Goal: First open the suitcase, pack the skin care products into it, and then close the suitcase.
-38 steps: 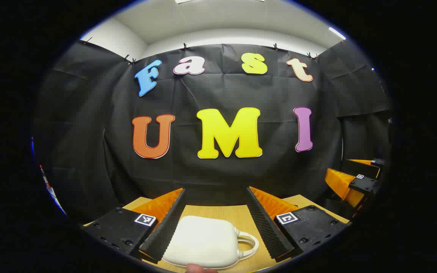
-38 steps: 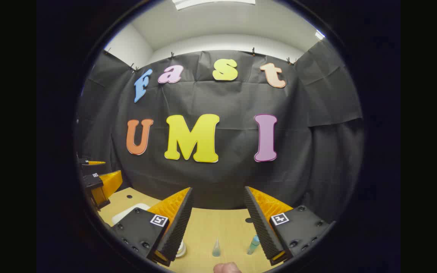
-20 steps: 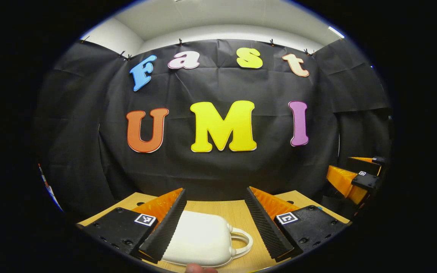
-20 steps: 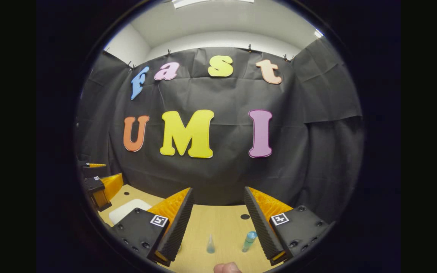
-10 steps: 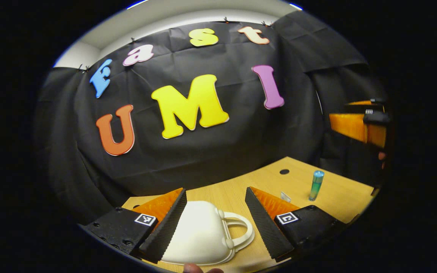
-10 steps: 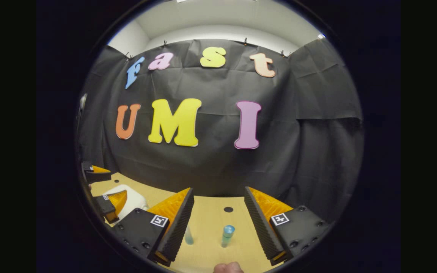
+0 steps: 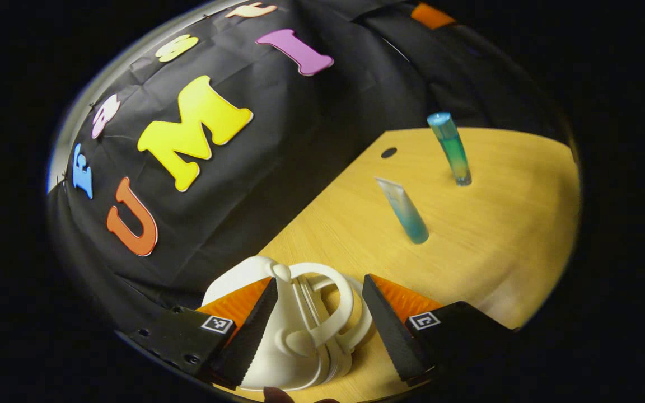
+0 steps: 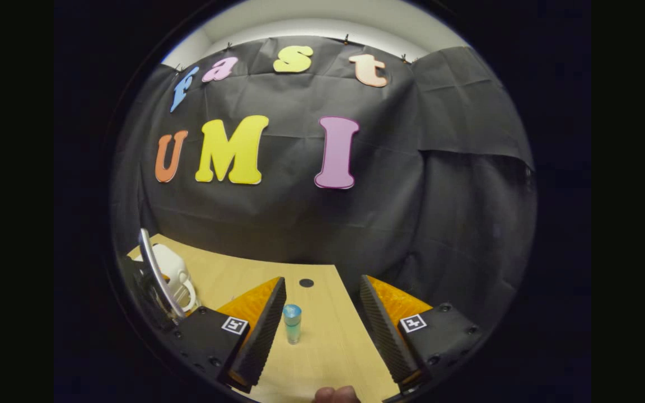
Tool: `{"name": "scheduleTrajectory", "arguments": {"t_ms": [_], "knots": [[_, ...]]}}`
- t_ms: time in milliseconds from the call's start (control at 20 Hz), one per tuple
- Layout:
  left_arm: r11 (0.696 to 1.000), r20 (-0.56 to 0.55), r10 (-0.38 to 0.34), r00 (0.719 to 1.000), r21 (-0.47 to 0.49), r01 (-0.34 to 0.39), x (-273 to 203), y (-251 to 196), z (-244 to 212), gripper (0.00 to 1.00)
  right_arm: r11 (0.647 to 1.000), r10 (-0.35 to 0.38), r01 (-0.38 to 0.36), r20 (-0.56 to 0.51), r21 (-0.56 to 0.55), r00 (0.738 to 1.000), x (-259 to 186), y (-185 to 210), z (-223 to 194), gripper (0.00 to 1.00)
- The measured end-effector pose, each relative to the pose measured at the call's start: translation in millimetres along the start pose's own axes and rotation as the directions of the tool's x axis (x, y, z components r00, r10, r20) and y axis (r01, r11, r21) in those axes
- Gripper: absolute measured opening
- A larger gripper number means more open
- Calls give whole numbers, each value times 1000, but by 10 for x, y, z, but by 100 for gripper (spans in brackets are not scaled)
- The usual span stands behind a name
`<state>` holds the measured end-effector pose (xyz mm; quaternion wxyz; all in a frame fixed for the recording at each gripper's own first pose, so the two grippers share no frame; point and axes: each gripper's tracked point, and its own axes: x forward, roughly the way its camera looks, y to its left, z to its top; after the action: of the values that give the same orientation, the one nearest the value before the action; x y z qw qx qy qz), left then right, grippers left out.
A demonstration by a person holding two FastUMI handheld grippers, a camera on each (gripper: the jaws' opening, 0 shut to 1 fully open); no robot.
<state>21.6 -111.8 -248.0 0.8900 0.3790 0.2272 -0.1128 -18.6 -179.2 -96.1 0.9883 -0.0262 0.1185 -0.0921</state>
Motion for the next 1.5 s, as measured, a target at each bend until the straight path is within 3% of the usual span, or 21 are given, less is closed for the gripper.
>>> {"name": "scheduleTrajectory", "arguments": {"t_ms": [250,350,400,450,500,750,950,1100,1350,1500], "knots": [[995,-154,2,988,99,14,204,-127,-340,89,1000,-27,27,-15,8,1000,2,-157,-115,80],[993,-186,-15,982,108,36,265,-194,-383,76,1000,-26,26,-9,-4,1000,-37,-152,-158,80],[991,-190,-9,982,131,34,271,-169,-350,63,1000,-20,20,-9,-15,1000,-45,-112,-194,80],[989,-187,1,982,145,26,275,-138,-315,58,1000,-15,15,-10,-24,1000,-63,-83,-211,80],[989,-191,-10,982,144,38,282,-152,-318,39,1000,-12,11,-6,-26,1000,-84,-54,-214,80],[990,-151,-24,988,134,44,201,-87,-146,18,1000,-12,13,21,-26,1000,-157,81,-130,80],[998,-146,-57,988,-8,57,63,38,-47,6,999,-31,32,52,-27,998,-215,146,30,80],[991,-56,-51,997,-129,43,-148,411,180,3,999,-28,31,87,-35,996,-273,279,188,80],[939,77,15,997,-344,13,-590,1268,384,3,998,36,-30,122,-53,992,-280,824,397,80],[895,127,77,989,-446,-12,-564,2171,211,3,995,93,-87,147,-47,985,-300,1265,589,80]]}}
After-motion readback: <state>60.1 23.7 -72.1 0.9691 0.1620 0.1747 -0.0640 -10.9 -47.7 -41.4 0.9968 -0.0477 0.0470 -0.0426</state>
